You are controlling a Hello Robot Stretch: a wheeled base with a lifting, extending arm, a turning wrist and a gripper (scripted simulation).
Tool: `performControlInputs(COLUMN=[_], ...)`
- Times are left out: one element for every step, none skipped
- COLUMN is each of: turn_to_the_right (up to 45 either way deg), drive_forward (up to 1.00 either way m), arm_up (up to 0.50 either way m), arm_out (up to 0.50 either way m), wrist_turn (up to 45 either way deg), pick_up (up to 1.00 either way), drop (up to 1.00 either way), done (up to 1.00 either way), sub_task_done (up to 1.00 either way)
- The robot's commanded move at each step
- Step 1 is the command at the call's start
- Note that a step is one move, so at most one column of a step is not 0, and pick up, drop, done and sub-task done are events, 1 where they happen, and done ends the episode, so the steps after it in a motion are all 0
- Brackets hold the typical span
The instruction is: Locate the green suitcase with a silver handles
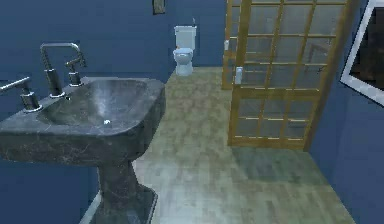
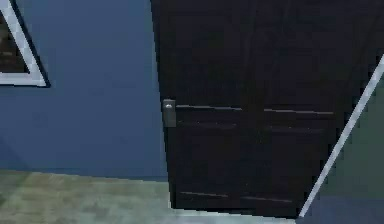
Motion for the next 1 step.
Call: performControlInputs(turn_to_the_right=[0.0], drive_forward=[1.00], arm_up=[0.00], arm_out=[0.00], wrist_turn=[0.0], pick_up=[0.00], drop=[0.00], done=[0.00], sub_task_done=[0.00])
